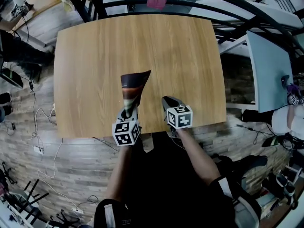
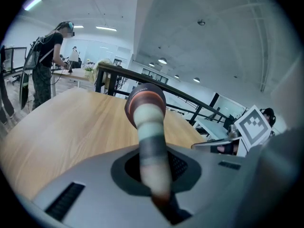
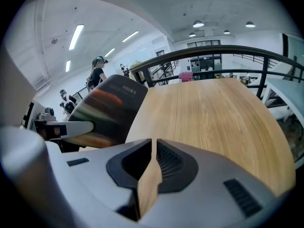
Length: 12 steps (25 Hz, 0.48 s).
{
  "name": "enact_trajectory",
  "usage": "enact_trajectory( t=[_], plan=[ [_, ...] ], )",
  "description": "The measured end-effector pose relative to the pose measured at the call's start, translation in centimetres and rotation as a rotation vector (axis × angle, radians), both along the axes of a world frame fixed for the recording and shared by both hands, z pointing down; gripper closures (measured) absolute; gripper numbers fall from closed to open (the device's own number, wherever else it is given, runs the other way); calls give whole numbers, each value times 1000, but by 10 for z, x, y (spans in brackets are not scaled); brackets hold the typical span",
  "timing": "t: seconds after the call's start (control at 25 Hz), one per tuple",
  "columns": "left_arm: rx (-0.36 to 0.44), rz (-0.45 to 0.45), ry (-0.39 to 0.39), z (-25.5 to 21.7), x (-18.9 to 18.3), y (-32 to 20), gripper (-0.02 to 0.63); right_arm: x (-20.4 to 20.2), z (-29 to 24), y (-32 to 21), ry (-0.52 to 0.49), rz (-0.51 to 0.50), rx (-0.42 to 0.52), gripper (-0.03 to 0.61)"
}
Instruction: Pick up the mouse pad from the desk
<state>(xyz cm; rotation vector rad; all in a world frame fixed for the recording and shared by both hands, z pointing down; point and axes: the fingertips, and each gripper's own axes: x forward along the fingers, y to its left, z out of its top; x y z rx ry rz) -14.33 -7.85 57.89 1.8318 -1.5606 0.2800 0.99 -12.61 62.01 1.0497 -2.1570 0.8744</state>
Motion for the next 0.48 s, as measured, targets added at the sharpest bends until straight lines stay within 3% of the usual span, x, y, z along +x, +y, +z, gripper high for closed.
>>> enact_trajectory(
  t=[0.48],
  plan=[
    [51, -40, -32, -49, -31, 16, 571, -28, -57, -2, -43, -20, 118, 532]
  ],
)
